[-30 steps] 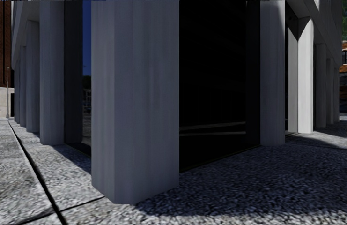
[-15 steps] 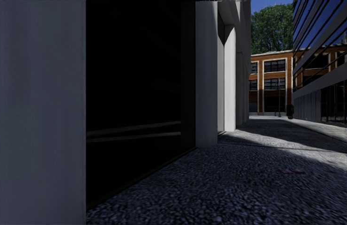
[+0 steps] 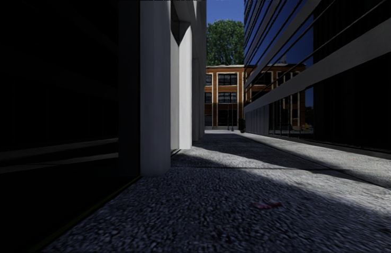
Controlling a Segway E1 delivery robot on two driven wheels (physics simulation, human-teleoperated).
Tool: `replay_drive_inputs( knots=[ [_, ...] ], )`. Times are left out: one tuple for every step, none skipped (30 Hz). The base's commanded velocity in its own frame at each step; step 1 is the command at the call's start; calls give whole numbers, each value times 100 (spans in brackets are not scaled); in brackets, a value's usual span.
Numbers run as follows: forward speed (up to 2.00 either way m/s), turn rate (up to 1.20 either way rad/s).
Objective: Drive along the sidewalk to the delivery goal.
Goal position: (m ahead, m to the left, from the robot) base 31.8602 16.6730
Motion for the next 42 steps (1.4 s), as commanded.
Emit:
replay_drive_inputs(
  knots=[
    [156,0],
    [160,0],
    [200,0],
    [200,0],
    [200,0],
    [200,0],
    [200,0],
    [200,0],
    [200,0],
    [200,0],
    [200,0],
    [200,0],
    [200,0],
    [200,0],
    [200,0],
    [200,0],
    [200,0],
    [200,0],
    [200,0],
    [200,0],
    [200,0],
    [200,0],
    [200,0],
    [200,0],
    [200,0],
    [200,0],
    [200,-15],
    [200,-24],
    [200,-24],
    [200,-26],
    [200,-26],
    [200,-27],
    [200,-27],
    [200,-27],
    [200,-27],
    [200,-27],
    [200,-27],
    [200,-27],
    [200,-27],
    [200,-39],
    [200,-39],
    [200,0]
  ],
)
